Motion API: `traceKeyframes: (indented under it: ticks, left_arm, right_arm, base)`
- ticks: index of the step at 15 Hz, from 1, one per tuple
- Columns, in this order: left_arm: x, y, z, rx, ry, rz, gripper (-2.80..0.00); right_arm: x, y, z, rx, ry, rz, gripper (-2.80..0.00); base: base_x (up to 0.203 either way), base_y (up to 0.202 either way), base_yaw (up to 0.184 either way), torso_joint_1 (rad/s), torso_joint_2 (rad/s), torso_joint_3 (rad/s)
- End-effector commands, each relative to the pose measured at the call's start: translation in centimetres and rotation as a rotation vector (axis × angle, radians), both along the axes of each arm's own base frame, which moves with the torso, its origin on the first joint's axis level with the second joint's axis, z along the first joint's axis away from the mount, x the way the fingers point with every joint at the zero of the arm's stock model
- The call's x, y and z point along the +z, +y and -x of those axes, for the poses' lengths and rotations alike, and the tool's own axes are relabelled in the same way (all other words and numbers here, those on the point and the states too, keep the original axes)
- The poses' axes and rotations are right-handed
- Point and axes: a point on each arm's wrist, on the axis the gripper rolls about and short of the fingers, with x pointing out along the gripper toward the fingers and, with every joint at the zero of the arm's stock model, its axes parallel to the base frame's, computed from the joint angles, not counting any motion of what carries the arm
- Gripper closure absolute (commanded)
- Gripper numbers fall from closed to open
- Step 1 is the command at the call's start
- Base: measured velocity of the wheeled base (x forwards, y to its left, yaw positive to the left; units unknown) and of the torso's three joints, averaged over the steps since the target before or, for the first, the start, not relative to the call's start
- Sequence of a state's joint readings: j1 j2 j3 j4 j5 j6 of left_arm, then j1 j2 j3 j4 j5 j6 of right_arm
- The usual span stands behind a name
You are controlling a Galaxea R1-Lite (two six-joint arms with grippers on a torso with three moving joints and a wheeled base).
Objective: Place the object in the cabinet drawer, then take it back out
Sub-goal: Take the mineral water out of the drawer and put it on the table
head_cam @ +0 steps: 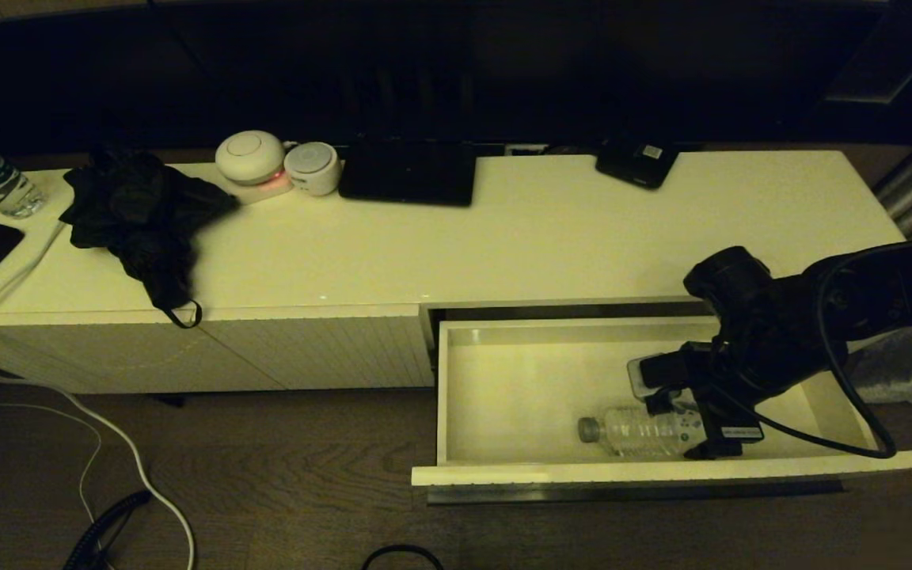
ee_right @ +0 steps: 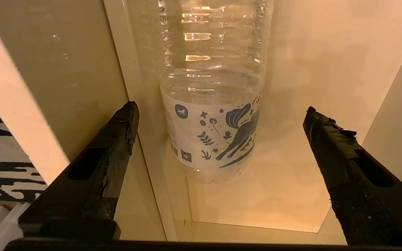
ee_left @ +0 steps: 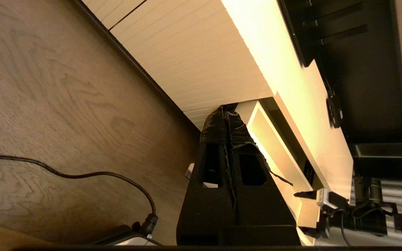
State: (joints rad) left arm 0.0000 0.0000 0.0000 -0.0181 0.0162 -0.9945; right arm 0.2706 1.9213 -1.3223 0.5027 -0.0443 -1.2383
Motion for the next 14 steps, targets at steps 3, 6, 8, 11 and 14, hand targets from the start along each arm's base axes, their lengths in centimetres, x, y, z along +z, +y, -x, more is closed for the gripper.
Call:
traceKeyframes:
  ticks: [3, 6, 8, 11, 14]
  left_arm:
    - [0.0, 0.0, 0.0, 0.001, -0.002, 0.006, 0.00]
    - [0.0, 0.0, 0.0, 0.001, -0.002, 0.006, 0.00]
    - [0.0, 0.0, 0.0, 0.001, -0.002, 0.006, 0.00]
    - [0.0, 0.0, 0.0, 0.001, -0.002, 0.006, 0.00]
    - [0.0, 0.0, 0.0, 0.001, -0.002, 0.006, 0.00]
  right_arm:
    - [-0.2, 0.2, -0.6, 0.007, -0.005, 0.000, -2.80]
    - [0.1, 0.3, -1.0, 0.007, -0.020, -0.004, -2.80]
    - [0.4, 0.4, -1.2, 0.005, -0.032, -0.007, -2.80]
    - [0.5, 0.5, -1.6, 0.005, -0.043, -0.011, -2.80]
    - [0.8, 0.6, -2.0, 0.005, -0.058, -0.015, -2.80]
  base:
    - [0.000, 0.000, 0.000, 0.000, 0.00, 0.000]
    - [0.000, 0.000, 0.000, 0.000, 0.00, 0.000]
    - [0.000, 0.000, 0.000, 0.000, 0.00, 0.000]
    - [0.000, 0.000, 0.000, 0.000, 0.00, 0.000]
    - [0.000, 0.000, 0.000, 0.000, 0.00, 0.000]
